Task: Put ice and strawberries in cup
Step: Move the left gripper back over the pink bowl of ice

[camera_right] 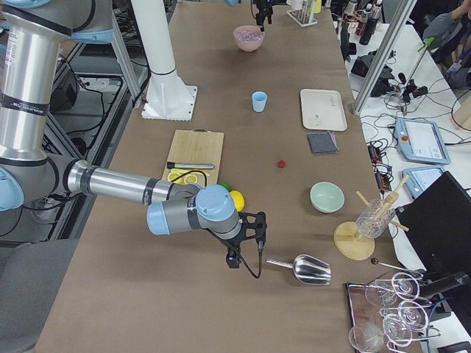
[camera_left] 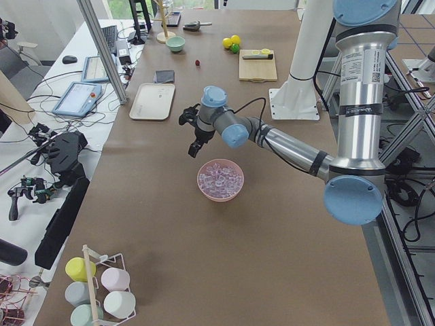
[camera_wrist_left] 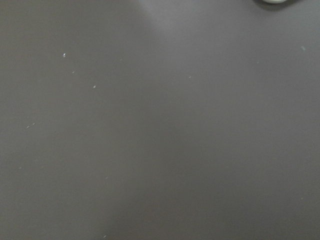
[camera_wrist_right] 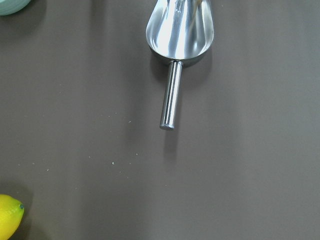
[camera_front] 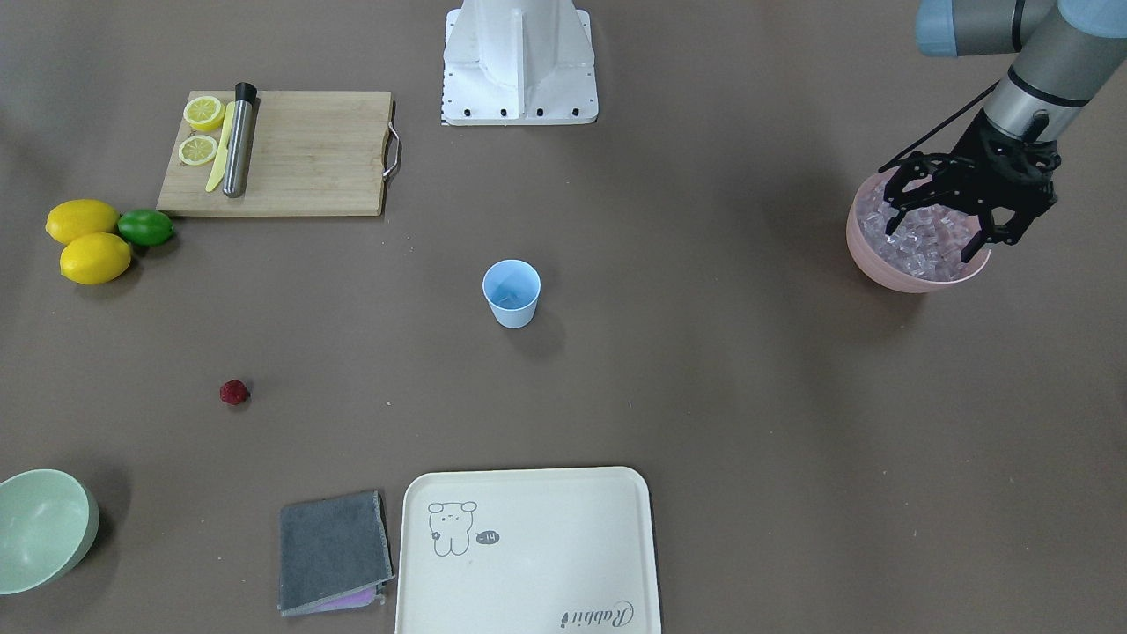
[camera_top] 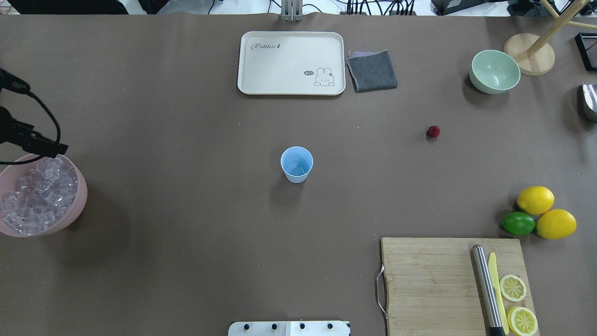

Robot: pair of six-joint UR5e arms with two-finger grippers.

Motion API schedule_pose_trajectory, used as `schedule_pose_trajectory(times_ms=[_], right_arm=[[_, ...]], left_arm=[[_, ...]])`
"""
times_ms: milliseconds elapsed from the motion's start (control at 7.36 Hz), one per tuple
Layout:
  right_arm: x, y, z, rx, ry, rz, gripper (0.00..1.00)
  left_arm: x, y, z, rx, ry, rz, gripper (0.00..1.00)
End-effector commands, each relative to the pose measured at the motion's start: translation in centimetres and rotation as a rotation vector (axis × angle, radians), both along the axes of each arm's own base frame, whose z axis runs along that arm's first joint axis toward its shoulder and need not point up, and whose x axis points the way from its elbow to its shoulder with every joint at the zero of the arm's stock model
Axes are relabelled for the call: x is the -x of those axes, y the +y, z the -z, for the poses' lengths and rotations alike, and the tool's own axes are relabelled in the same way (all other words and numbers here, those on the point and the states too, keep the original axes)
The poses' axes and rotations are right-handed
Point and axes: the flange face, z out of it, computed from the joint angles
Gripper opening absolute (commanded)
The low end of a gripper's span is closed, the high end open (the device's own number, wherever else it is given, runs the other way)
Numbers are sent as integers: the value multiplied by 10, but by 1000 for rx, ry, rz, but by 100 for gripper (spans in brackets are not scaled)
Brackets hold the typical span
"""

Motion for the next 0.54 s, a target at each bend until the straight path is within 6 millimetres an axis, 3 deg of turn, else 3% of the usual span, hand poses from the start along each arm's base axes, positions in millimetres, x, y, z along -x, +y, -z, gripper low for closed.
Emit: schedule_pose_trajectory(times_ms=[0, 272, 408], right_arm=[[0, 4, -3, -4, -1, 4, 100], [1, 5, -2, -9, -3, 5, 100], [1, 5, -2, -9, -3, 5, 100]], left_arm=[[27, 41, -54, 21, -14, 6, 98], [24, 42, -91, 36, 12, 27, 97], [14, 45, -96, 60, 55, 49, 96]])
